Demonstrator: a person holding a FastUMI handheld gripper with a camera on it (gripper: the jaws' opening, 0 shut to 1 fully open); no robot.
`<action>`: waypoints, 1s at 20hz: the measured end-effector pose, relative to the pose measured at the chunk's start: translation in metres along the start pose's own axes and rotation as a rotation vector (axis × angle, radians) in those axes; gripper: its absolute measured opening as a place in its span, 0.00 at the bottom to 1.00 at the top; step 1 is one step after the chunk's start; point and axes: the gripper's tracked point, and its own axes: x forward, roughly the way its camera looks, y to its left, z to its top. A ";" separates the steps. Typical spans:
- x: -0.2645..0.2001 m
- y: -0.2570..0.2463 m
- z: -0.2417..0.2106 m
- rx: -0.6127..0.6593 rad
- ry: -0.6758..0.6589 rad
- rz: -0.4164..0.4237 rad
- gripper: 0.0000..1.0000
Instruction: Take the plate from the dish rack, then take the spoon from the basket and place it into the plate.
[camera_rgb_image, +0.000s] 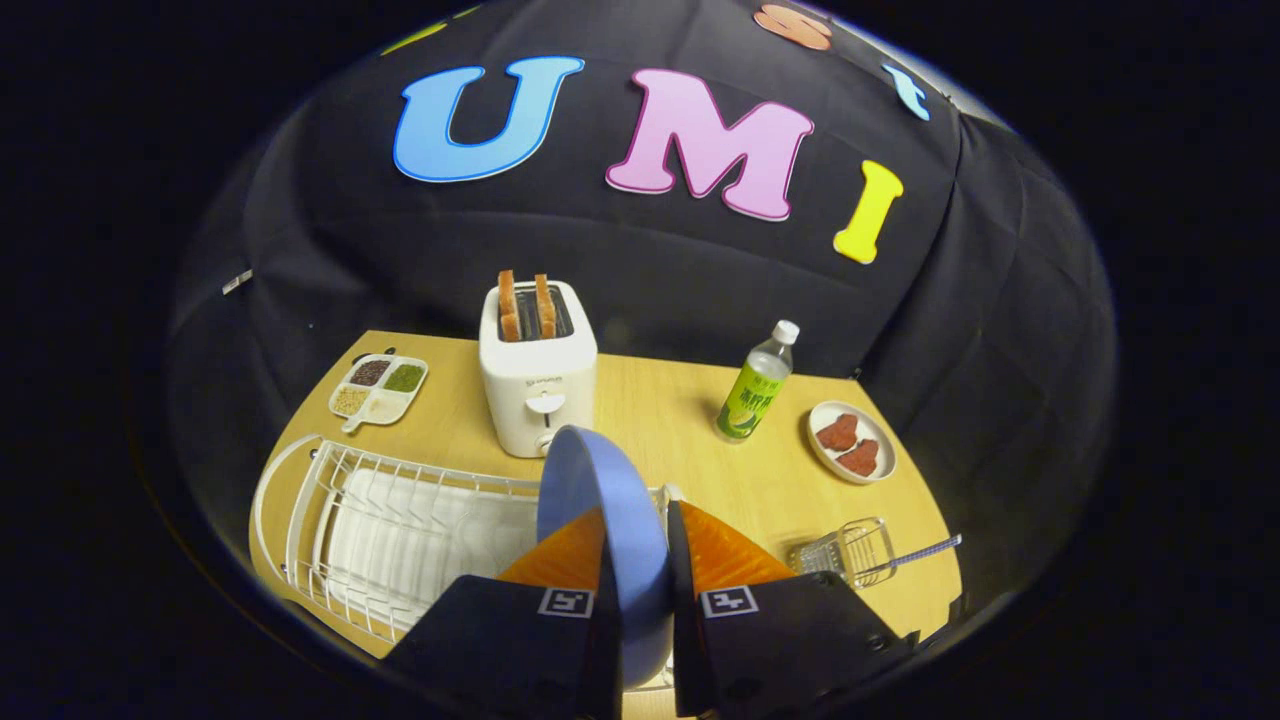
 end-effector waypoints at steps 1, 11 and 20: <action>0.001 0.003 0.006 0.023 -0.003 0.016 0.22; -0.051 -0.060 -0.004 0.167 0.009 0.206 0.20; -0.117 -0.159 -0.109 0.322 0.121 0.315 0.20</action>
